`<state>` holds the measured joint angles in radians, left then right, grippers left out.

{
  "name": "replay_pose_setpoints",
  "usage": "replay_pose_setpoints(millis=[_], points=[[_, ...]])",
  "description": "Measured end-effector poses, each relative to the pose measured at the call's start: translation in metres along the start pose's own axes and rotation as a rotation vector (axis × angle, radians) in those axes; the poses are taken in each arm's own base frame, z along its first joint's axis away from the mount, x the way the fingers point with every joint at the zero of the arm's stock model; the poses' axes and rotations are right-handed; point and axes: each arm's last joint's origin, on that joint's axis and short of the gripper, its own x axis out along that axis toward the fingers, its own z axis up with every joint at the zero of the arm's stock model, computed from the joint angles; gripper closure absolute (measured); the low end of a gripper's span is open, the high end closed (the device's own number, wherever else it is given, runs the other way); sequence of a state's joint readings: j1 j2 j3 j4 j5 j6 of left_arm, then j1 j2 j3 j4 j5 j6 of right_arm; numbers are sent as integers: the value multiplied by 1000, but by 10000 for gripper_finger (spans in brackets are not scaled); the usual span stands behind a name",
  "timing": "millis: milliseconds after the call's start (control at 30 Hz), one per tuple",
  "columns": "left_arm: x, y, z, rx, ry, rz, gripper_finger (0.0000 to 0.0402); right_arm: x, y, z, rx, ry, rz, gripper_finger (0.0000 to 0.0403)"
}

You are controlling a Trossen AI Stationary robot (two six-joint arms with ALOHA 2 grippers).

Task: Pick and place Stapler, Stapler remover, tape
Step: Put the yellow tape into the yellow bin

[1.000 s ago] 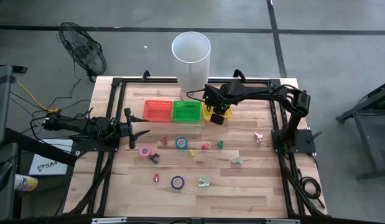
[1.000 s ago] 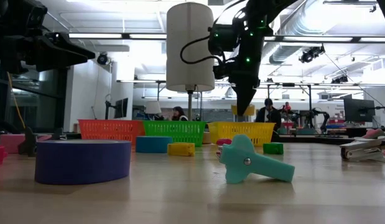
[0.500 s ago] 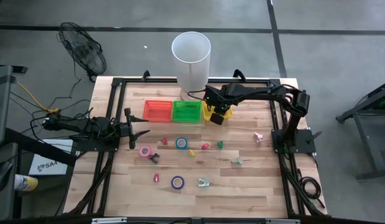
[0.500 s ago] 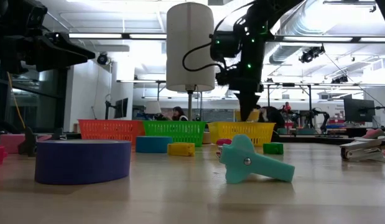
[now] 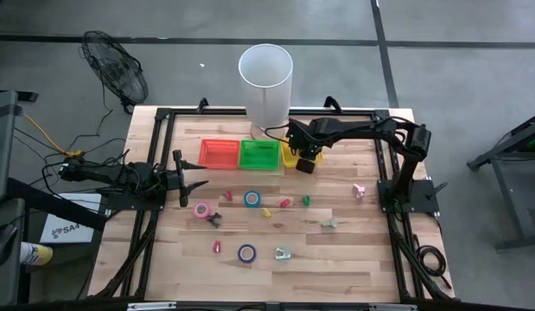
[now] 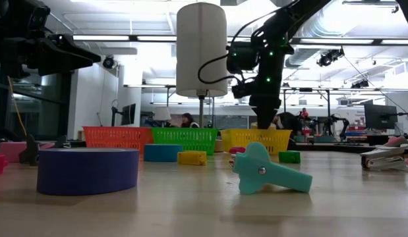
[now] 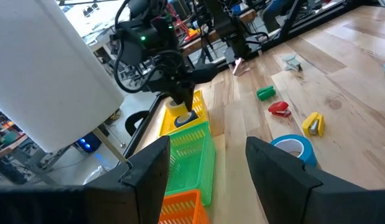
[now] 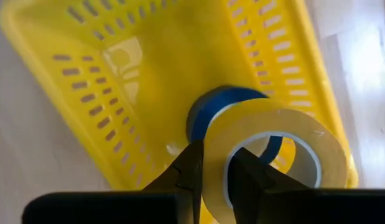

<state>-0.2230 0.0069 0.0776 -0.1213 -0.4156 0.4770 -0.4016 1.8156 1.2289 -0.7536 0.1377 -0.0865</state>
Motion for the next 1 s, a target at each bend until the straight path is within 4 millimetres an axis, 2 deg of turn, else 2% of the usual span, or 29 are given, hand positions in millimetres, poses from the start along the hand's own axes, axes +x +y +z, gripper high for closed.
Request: replay_pose_setpoints(millis=[300, 500, 1000], points=[[0, 0, 0, 0, 0, 0, 195, 1, -8, 2, 34, -39, 93, 348], [0, 0, 0, 0, 0, 0, 195, 1, -9, 2, 40, -37, 74, 332], [0, 0, 0, 0, 0, 0, 195, 1, -10, 1, 93, -26, 24, 247]])
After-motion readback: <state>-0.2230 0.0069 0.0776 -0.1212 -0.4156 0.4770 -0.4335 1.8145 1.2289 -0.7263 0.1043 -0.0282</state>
